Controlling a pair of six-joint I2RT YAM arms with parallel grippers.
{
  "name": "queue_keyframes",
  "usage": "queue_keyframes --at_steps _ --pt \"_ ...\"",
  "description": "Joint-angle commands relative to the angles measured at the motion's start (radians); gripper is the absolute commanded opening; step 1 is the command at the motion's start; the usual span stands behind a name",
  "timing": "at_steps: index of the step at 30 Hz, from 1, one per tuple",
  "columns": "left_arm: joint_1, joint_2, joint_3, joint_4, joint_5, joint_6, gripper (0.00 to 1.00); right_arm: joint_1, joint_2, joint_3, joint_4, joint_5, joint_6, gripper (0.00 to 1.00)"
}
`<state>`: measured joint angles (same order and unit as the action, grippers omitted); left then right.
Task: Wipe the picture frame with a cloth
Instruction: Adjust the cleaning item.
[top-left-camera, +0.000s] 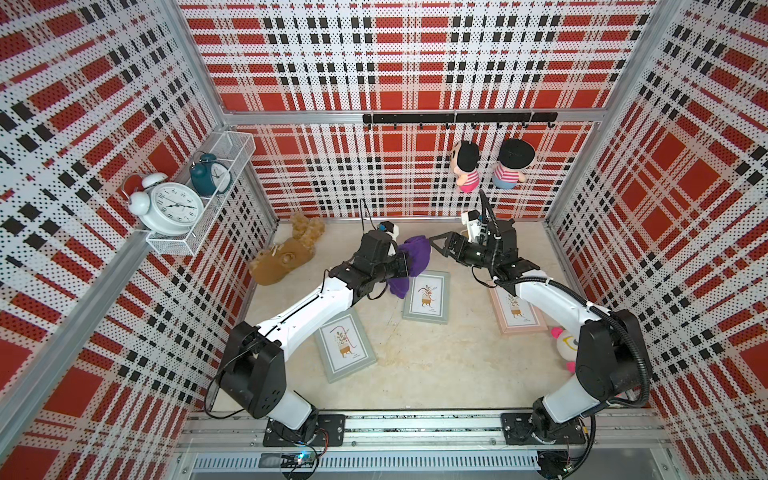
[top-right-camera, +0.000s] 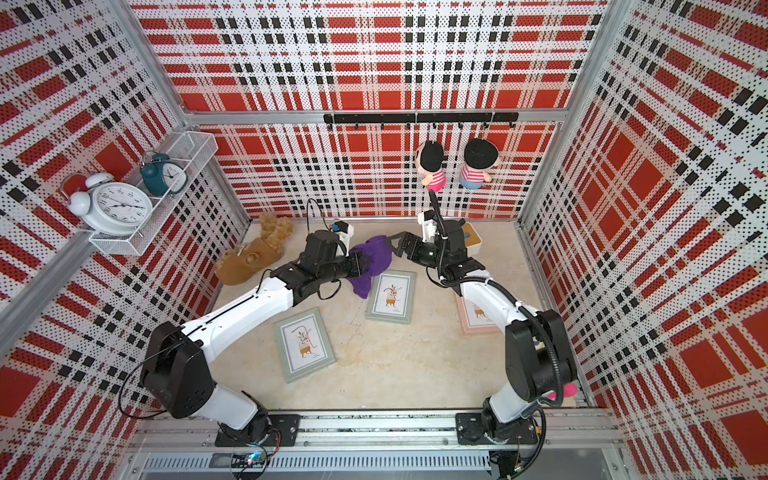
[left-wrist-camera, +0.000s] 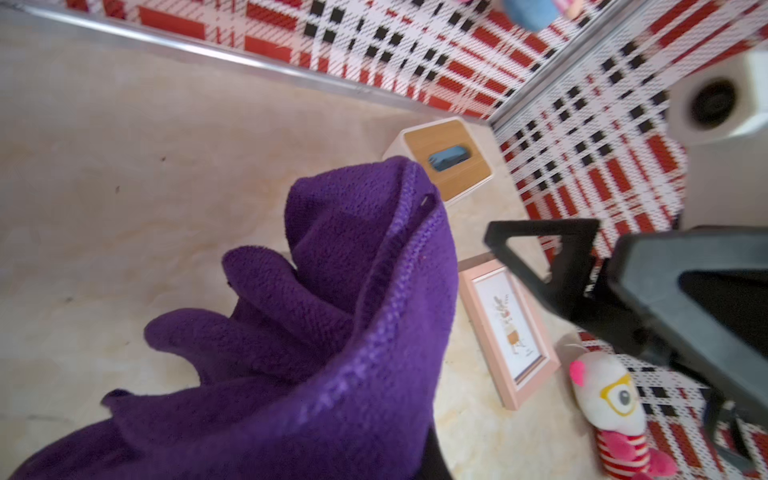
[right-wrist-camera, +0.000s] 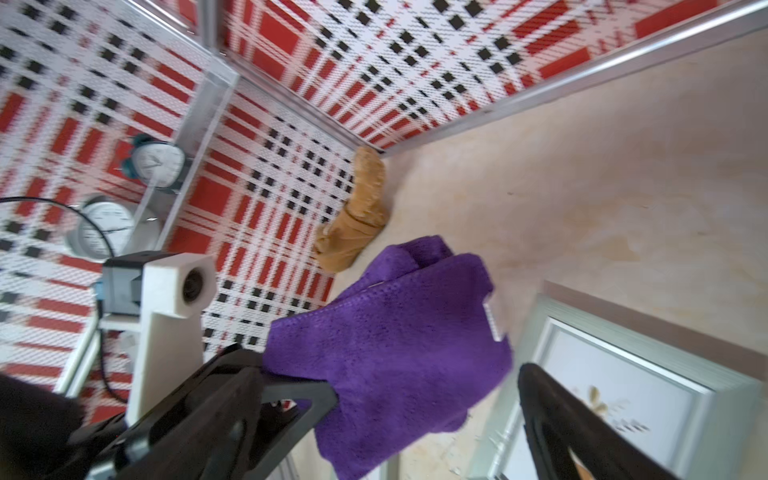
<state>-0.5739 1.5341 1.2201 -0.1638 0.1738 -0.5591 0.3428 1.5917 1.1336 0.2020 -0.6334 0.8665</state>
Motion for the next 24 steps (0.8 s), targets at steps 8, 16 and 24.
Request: queue_keyframes --at_steps 8,16,24 --pt "0.002 -0.024 0.013 0.351 0.218 -0.113 0.00 -0.009 0.078 0.036 0.360 -0.243 0.424 0.92" --pt "0.017 -0.001 -0.006 0.500 0.308 -0.186 0.00 -0.008 0.160 0.015 0.795 -0.303 0.816 0.81" --pt "0.023 0.038 -0.003 0.511 0.355 -0.197 0.00 -0.007 0.173 0.026 0.858 -0.313 0.919 0.71"
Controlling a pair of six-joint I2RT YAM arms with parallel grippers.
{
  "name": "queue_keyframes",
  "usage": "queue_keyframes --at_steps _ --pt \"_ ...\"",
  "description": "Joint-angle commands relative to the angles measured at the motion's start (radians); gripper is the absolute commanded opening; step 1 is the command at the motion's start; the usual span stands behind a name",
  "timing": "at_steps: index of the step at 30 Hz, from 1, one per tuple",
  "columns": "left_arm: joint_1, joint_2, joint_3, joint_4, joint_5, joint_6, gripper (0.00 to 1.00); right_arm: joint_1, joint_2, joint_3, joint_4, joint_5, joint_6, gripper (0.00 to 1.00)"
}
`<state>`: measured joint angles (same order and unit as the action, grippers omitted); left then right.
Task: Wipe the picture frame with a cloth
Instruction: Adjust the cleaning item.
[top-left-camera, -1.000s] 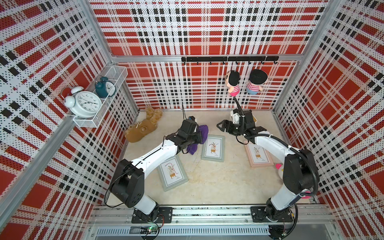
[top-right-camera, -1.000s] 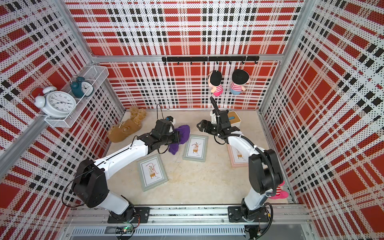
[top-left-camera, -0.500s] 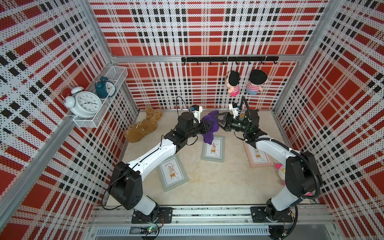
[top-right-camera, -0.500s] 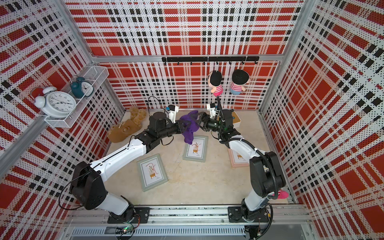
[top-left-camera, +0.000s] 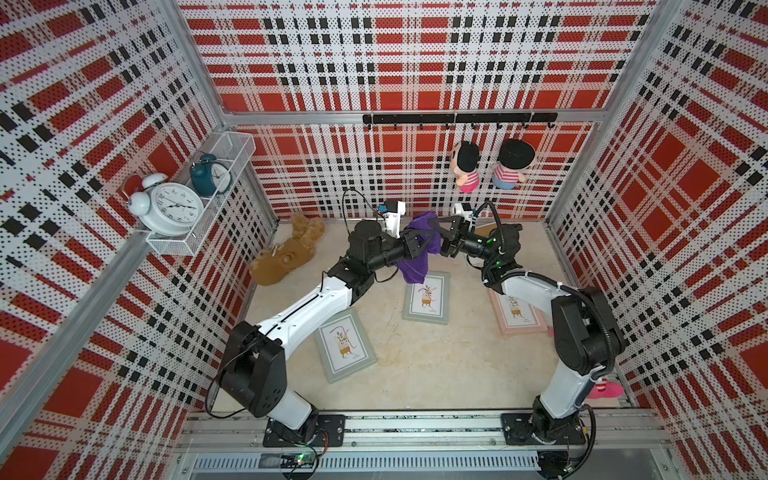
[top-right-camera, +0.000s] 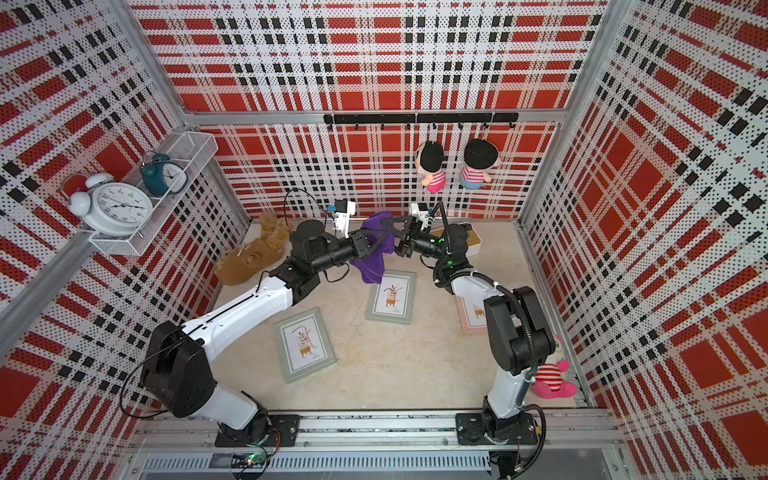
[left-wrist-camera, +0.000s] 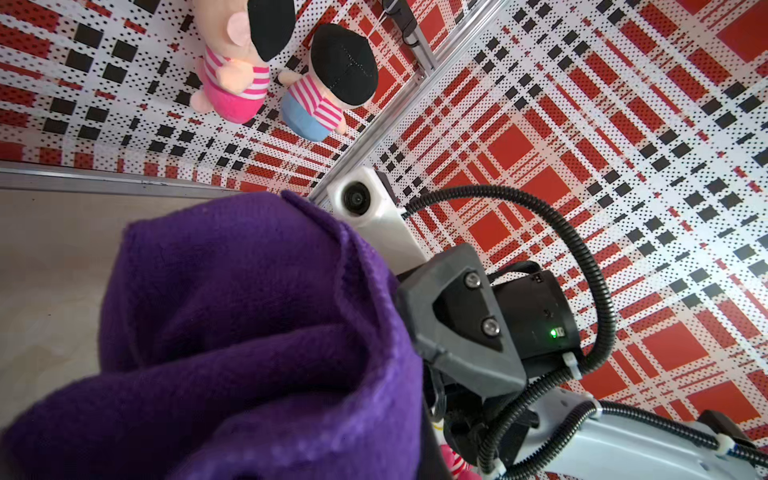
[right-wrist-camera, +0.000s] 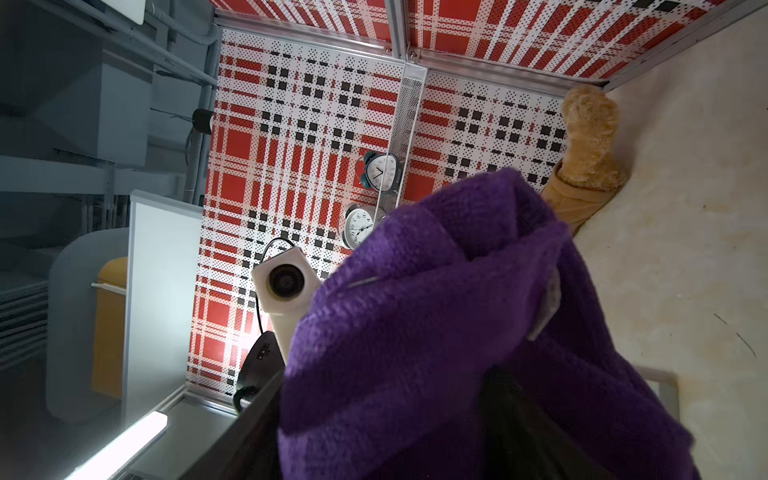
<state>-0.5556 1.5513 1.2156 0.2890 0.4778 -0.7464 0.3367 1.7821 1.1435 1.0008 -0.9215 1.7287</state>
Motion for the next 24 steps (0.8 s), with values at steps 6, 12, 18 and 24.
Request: queue_keyframes --at_steps 6,12,18,24 --pt "0.011 0.059 0.002 0.053 0.091 -0.011 0.00 -0.001 -0.058 0.024 -0.064 -0.012 -0.045 0.45" --pt "0.021 0.073 0.018 -0.027 0.082 0.021 0.11 -0.001 -0.075 0.021 -0.023 0.040 -0.048 0.11" --pt "0.048 0.014 -0.041 -0.042 0.054 0.016 0.69 -0.049 -0.169 -0.043 -0.248 0.150 -0.265 0.00" --pt "0.107 -0.073 -0.159 -0.014 0.030 0.015 1.00 -0.139 -0.323 -0.046 -0.709 0.334 -0.614 0.00"
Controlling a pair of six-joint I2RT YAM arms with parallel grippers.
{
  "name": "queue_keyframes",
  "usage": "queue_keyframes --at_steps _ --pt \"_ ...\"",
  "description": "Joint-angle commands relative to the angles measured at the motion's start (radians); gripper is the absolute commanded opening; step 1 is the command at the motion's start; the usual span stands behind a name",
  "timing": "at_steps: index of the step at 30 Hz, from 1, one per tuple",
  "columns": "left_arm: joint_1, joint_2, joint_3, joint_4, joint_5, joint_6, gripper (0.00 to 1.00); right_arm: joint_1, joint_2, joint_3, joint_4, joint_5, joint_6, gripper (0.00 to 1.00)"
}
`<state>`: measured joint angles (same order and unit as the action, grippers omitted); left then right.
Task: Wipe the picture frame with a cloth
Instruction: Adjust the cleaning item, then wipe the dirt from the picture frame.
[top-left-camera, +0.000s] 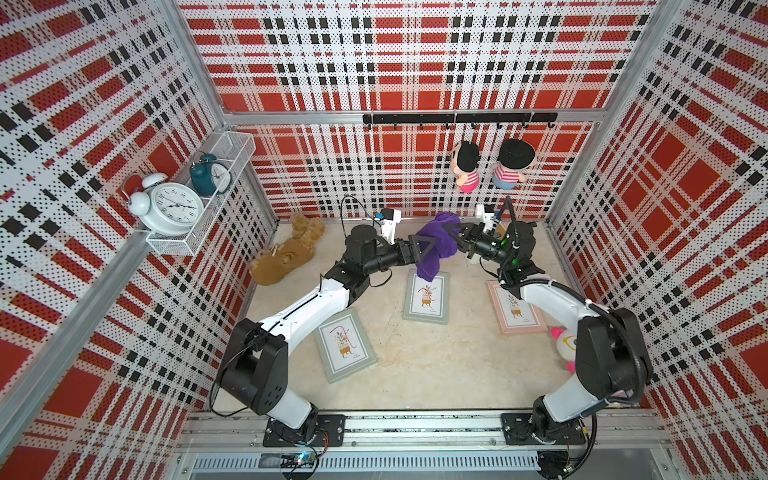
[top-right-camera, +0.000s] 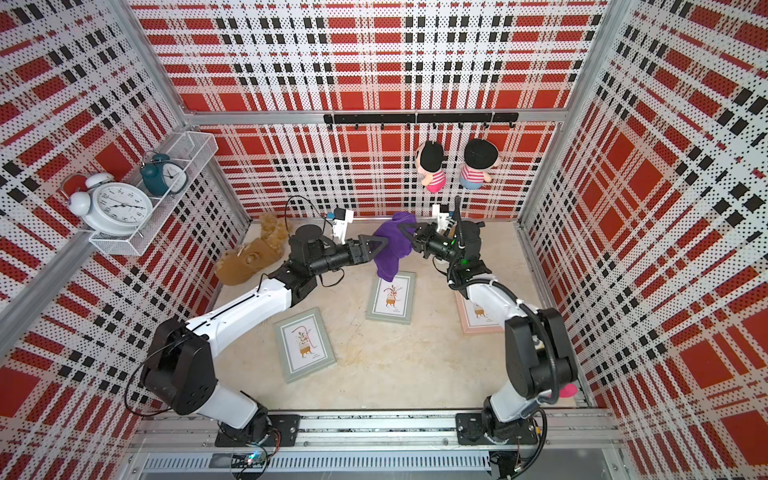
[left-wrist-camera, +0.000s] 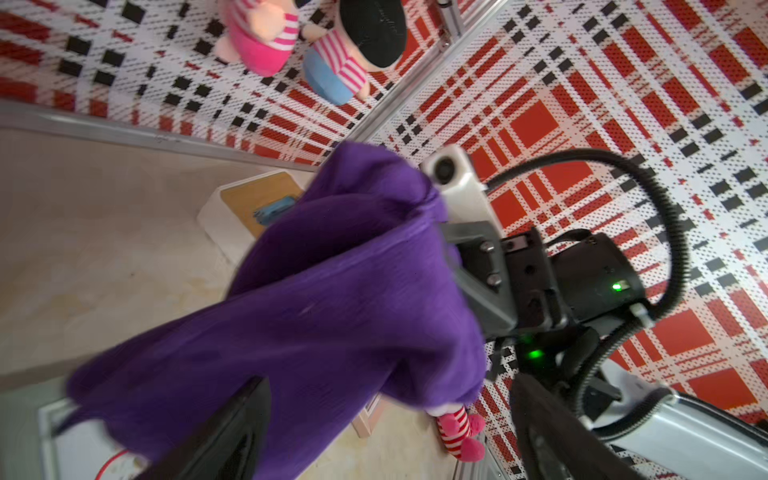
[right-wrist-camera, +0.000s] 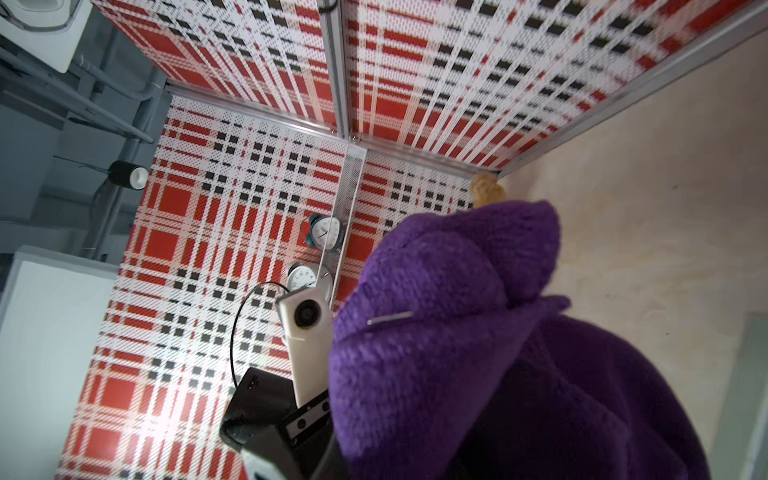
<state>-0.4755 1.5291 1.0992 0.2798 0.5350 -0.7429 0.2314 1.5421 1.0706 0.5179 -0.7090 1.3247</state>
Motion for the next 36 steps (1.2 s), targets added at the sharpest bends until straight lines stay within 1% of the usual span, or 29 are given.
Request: queue_keyframes --at_steps 1,4,7,9,11,13,14,18,21,23,24,27,31,32,34,36 --pt "0.036 -0.064 -0.064 0.001 -0.037 0.012 0.99 -0.048 -0.102 0.043 -0.315 0.155 -0.274 0.00" --pt "0.047 -0.093 -0.115 -0.013 -0.103 0.037 0.98 -0.056 -0.149 0.087 -0.540 0.296 -0.452 0.00" --pt "0.049 -0.105 -0.159 -0.063 -0.216 0.058 0.98 -0.049 -0.159 0.098 -0.671 0.418 -0.575 0.00" --pt "0.047 -0.094 -0.181 -0.088 -0.269 0.059 1.00 -0.030 -0.148 0.093 -0.742 0.532 -0.660 0.00" --pt "0.038 -0.056 -0.201 -0.105 -0.302 0.050 0.93 0.004 -0.116 0.079 -0.786 0.655 -0.734 0.00" --pt "0.025 -0.005 -0.201 -0.120 -0.310 0.042 0.87 0.041 -0.077 0.064 -0.799 0.727 -0.779 0.00" --pt "0.015 0.023 -0.202 -0.125 -0.325 0.037 0.84 0.060 -0.051 0.058 -0.796 0.744 -0.808 0.00" --pt "-0.030 0.134 -0.178 -0.154 -0.377 0.039 0.76 0.137 0.067 0.081 -0.788 0.771 -0.875 0.00" --pt "-0.054 0.215 -0.147 -0.180 -0.423 0.023 0.62 0.178 0.157 0.121 -0.781 0.764 -0.920 0.00" --pt "-0.067 0.260 -0.134 -0.204 -0.469 0.008 0.50 0.196 0.216 0.157 -0.776 0.734 -0.948 0.00" --pt "-0.073 0.275 -0.129 -0.204 -0.473 0.003 0.47 0.201 0.241 0.175 -0.782 0.723 -0.955 0.00" --pt "-0.093 0.315 -0.110 -0.200 -0.475 0.000 0.40 0.214 0.304 0.221 -0.779 0.656 -0.984 0.00" --pt "-0.106 0.345 -0.082 -0.208 -0.472 -0.011 0.34 0.226 0.374 0.263 -0.777 0.577 -1.016 0.00" --pt "-0.110 0.350 -0.079 -0.209 -0.475 -0.015 0.33 0.229 0.387 0.270 -0.779 0.573 -1.023 0.00" --pt "-0.112 0.364 -0.074 -0.211 -0.473 -0.022 0.27 0.244 0.414 0.288 -0.794 0.578 -1.043 0.00" --pt "-0.117 0.375 -0.073 -0.213 -0.472 -0.028 0.25 0.273 0.439 0.308 -0.814 0.619 -1.080 0.00"
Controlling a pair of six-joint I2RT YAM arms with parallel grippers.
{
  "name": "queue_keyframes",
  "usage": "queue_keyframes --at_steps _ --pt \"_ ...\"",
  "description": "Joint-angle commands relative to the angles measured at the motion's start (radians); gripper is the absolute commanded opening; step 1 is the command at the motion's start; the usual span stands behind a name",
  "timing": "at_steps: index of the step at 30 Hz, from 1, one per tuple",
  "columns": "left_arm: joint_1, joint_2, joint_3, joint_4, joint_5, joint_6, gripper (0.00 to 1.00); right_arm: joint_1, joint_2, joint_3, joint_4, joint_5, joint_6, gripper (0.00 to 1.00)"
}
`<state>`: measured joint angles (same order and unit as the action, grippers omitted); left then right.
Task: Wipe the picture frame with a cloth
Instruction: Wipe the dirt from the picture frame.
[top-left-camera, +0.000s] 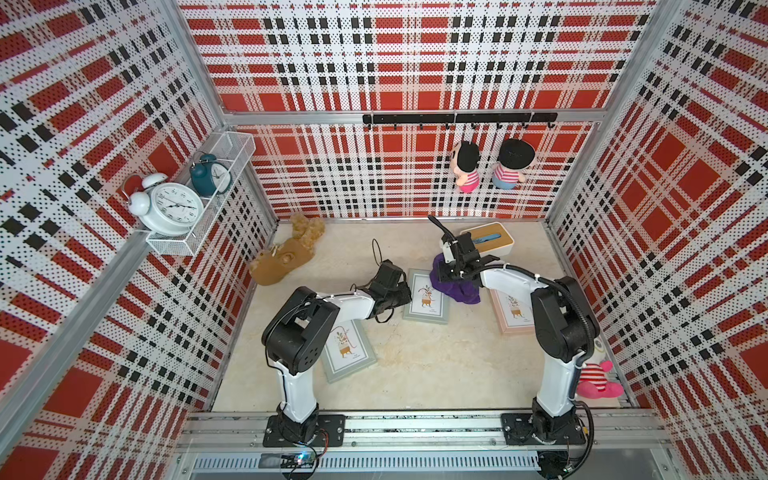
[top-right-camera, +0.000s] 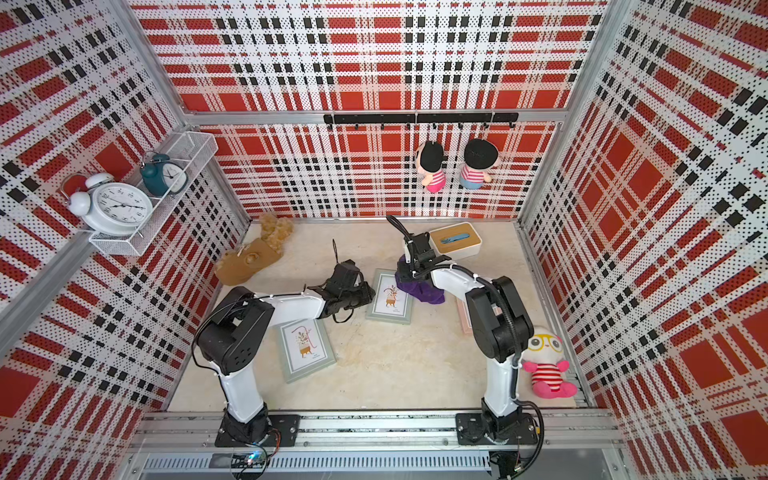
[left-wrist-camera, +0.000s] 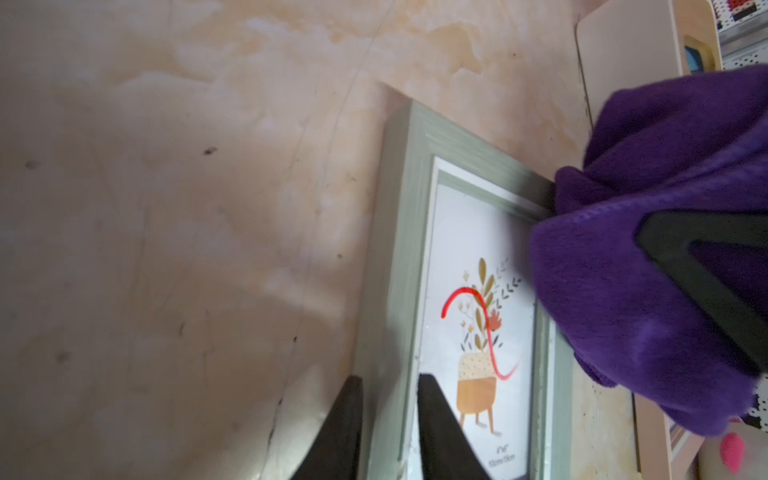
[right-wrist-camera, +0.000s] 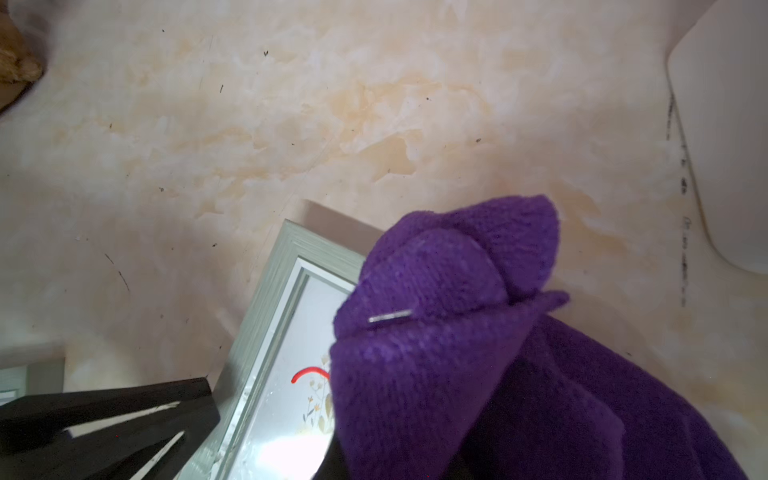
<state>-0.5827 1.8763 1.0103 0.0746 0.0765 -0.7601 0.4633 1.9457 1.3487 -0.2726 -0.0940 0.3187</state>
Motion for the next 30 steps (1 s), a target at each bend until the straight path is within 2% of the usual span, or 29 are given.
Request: queue_keyframes --at_steps 1,4,12,17,23,25,28,30 --pt "-0.012 0.030 0.015 -0.011 -0.018 -0.014 0.24 0.056 0.046 0.038 -0.028 0.030 -0.088 0.00" --pt "-0.014 0.035 0.010 -0.025 -0.036 -0.022 0.24 0.086 0.080 0.055 -0.036 0.080 -0.111 0.00" --pt "-0.018 0.038 -0.015 -0.020 -0.043 -0.028 0.24 0.100 0.148 0.063 -0.012 0.001 -0.168 0.00" --pt "-0.019 0.041 -0.028 -0.013 -0.043 -0.035 0.24 0.102 0.188 0.087 -0.025 0.012 -0.172 0.00" --pt "-0.019 0.042 -0.045 -0.042 -0.056 -0.073 0.23 0.103 0.214 0.147 -0.110 0.237 -0.128 0.00" --pt "-0.020 0.033 -0.048 -0.042 -0.043 -0.079 0.24 0.104 0.205 0.149 -0.126 0.277 -0.135 0.00" --pt "-0.016 0.007 -0.037 -0.038 -0.002 -0.079 0.27 0.103 0.189 0.141 -0.124 0.236 -0.169 0.00" --pt "-0.004 -0.012 -0.024 -0.030 0.032 -0.053 0.32 0.103 0.184 0.145 -0.117 0.181 -0.182 0.00"
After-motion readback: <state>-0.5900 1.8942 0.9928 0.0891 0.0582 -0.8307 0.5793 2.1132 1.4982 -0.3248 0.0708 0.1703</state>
